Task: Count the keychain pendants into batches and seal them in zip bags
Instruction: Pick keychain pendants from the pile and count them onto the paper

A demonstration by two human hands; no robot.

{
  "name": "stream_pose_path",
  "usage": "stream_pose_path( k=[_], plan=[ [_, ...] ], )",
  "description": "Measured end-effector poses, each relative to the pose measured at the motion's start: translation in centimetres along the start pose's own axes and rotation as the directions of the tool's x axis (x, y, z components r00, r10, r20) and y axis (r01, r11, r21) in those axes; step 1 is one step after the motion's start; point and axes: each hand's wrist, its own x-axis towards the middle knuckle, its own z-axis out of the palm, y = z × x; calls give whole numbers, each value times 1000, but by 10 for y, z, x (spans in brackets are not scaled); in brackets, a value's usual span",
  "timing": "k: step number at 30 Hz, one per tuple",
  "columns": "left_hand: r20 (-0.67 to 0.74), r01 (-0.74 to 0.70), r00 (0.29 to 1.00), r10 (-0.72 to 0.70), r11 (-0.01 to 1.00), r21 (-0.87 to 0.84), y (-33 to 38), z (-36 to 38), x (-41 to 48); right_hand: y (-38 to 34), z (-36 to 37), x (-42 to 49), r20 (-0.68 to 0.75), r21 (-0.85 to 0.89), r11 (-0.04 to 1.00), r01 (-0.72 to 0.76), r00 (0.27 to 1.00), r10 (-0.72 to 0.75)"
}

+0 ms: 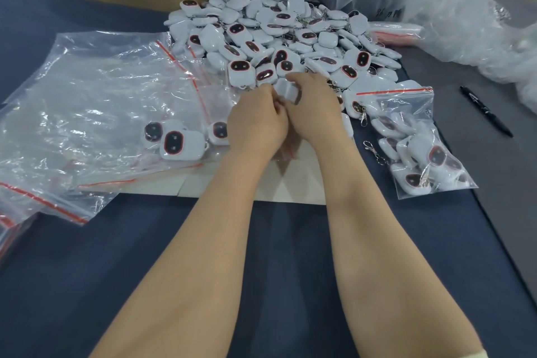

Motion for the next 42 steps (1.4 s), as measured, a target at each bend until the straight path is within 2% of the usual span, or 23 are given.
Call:
stream_pose_path(
  k=[10, 14, 17, 21, 27, 31, 34, 37, 40, 42],
  plan=[
    [47, 22, 999, -24, 999, 43, 0, -2, 1, 3, -1, 1, 129, -60, 995, 80, 989, -72],
    [-2, 68, 998, -68, 997, -23, 0, -2, 2, -1, 6, -3, 8, -26, 1000, 8, 1000, -8],
    [-33, 96, 995, -98, 993, -70, -1, -1, 5, -6, 10, -4, -87, 116, 992, -56, 994, 66],
    [-37, 92, 995, -95, 994, -64, -3, 1, 8, -7, 8, -1, -93, 227, 968, -110, 987, 134],
    [-21, 49, 999, -50, 998, -30, -5, 3, 6, -14, -2, -3, -240, 575, 815, -70, 938, 250],
    [-30, -22, 999, 19, 996, -91, 0, 0, 5, -20, -2, -4, -223, 688, 722, -77, 924, 311],
    [-103, -74, 993, 60, 989, -130, 2, -3, 5, -23, -3, -5, -189, 742, 665, -90, 923, 335],
    [-124, -92, 990, 71, 981, -171, 5, -4, 4, -27, -7, -8, -97, 847, 529, -50, 964, 247],
    [-111, -45, 994, 16, 965, -258, 12, -7, 4, -32, -5, -11, -29, 885, 465, -26, 994, 110],
    [-94, -27, 996, 0, 957, -290, 14, -8, 4, -32, -2, -10, 13, 917, 395, -60, 993, 121]
  ],
)
